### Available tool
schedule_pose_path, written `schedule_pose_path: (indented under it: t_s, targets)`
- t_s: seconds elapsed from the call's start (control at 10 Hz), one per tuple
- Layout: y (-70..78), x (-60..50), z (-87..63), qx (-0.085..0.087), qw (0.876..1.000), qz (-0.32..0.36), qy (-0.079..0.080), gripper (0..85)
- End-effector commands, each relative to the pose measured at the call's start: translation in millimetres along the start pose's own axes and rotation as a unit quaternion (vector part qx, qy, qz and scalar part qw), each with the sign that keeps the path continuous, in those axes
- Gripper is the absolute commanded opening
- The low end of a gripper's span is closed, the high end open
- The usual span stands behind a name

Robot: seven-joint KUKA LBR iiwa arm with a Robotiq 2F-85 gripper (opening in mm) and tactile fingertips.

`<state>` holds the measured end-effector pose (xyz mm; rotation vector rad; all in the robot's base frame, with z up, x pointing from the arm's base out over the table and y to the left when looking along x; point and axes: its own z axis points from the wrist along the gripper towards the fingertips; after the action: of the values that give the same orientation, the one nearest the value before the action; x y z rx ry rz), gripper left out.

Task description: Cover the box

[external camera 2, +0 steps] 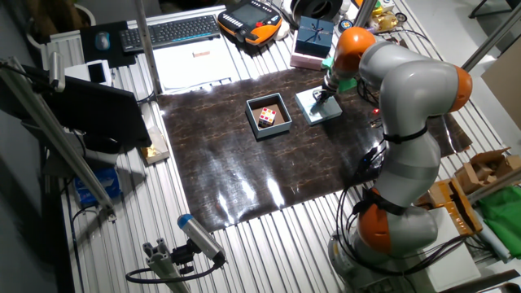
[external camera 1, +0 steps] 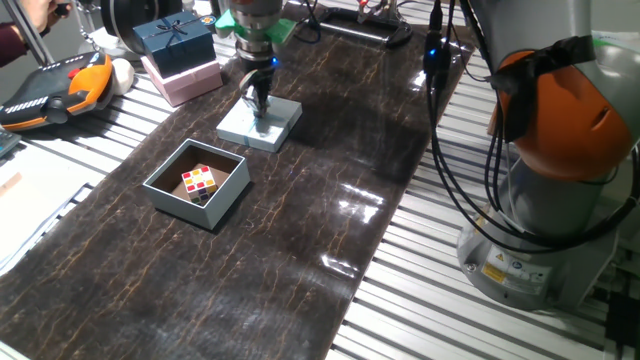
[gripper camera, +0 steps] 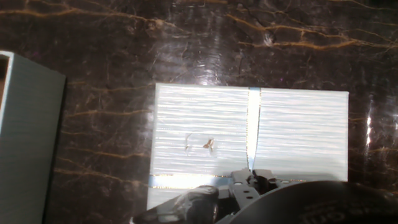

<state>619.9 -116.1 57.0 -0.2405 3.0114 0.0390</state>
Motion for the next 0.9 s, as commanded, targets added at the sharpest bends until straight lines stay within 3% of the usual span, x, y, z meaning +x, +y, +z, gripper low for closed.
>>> schedule_pose_path:
  t_s: [0.0, 0.5, 0.8]
  targets:
    - [0.3, 0.0, 0.1, -0.002, 1.000, 0.000, -0.001, 2.0]
    - [1.7, 0.7, -7.7, 0.004, 1.000, 0.002, -0.009, 0.7]
    - [5.7, 2.4, -24.3, 0.006, 1.000, -0.002, -0.006, 0.7]
